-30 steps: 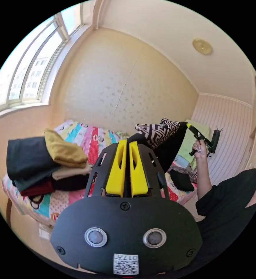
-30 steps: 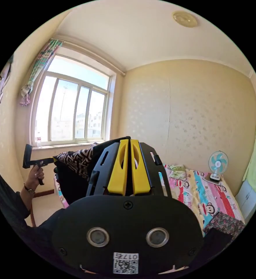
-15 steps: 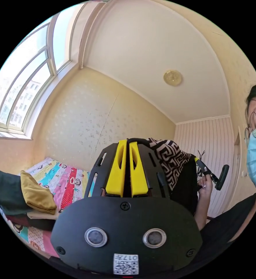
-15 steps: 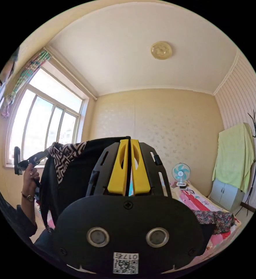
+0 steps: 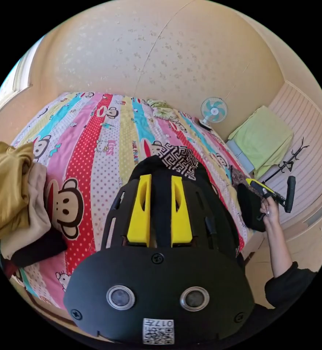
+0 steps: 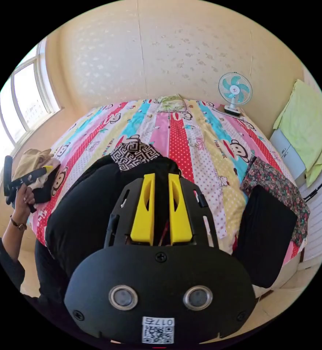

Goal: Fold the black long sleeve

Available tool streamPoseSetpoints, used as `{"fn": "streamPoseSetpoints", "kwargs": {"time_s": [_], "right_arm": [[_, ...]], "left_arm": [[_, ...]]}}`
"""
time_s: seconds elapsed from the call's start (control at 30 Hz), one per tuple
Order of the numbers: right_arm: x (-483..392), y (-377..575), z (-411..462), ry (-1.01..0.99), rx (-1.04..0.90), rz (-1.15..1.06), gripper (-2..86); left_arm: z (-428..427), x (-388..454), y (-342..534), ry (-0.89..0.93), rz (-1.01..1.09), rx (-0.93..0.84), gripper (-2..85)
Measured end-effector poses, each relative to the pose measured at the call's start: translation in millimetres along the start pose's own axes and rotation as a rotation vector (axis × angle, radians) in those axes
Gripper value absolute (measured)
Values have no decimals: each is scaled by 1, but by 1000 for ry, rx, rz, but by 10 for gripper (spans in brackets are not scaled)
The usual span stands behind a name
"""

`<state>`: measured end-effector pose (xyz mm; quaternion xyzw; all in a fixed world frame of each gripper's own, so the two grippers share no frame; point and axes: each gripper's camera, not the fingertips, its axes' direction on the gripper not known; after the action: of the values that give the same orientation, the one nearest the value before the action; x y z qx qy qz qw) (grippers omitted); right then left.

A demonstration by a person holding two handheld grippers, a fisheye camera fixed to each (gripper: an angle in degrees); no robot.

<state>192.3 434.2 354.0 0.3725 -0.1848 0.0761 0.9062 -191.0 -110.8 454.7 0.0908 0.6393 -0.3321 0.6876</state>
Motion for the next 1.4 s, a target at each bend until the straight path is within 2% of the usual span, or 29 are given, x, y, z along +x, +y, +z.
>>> {"fn": "streamPoseSetpoints", "kwargs": {"time_s": [0.17, 0.27, 0.3, 0.33, 0.37, 0.43, 0.5, 0.57, 0.63, 0.73, 0.8, 0.87, 0.93, 1.07, 1.1, 1.13, 1.2, 1.33, 1.4], "right_arm": [[23, 103, 22, 121, -194, 63, 106], [36, 151, 38, -15, -351, 121, 99], [39, 157, 40, -37, -353, 106, 76], [41, 156, 37, -38, -340, 95, 64], [51, 144, 33, -52, -376, 86, 51], [75, 116, 17, -52, -399, 119, 43], [115, 79, -29, 157, -240, 158, 43], [155, 59, -50, 285, -164, 258, 47], [187, 48, -58, 239, -179, 353, 61], [182, 52, -71, 152, -93, 374, 95], [157, 70, -56, -125, -76, 351, 107], [138, 84, -23, -348, -141, 358, 115], [121, 95, 14, -447, -227, 365, 118], [100, 105, 65, -809, -261, 430, 87], [100, 105, 66, -890, -242, 454, 64], [102, 105, 63, -905, -228, 459, 59], [120, 98, 38, -851, -182, 442, 43], [159, 82, -29, -823, -127, 316, 34], [169, 80, -67, -831, -199, 198, 32]], "left_arm": [[6, -47, 95, -101, -77, -132, 152], [14, -66, 147, -105, -179, -313, 172], [9, -60, 161, -88, -121, -261, 167], [2, -55, 166, -136, -88, -257, 96], [2, -53, 165, -162, -63, -287, 61], [-9, -57, 143, -147, 17, -406, 27], [-43, -78, 121, -188, -38, -329, 25], [-81, -110, 101, -264, -123, -218, 32], [-119, -160, 89, -283, -320, -141, 76], [-149, -174, 94, -128, -394, 6, 134], [-143, -157, 100, -38, -355, 34, 140], [-115, -133, 101, 111, -301, -40, 150], [-62, -103, 92, 290, -225, -190, 163], [7, -75, 74, 298, -182, -358, 138], [29, -71, 69, 295, -177, -441, 103], [39, -72, 65, 306, -176, -475, 54], [34, -83, 60, 381, -198, -483, 48], [-32, -110, 68, 711, -178, -436, 42], [-66, -114, 82, 719, -113, -483, 42]]}}
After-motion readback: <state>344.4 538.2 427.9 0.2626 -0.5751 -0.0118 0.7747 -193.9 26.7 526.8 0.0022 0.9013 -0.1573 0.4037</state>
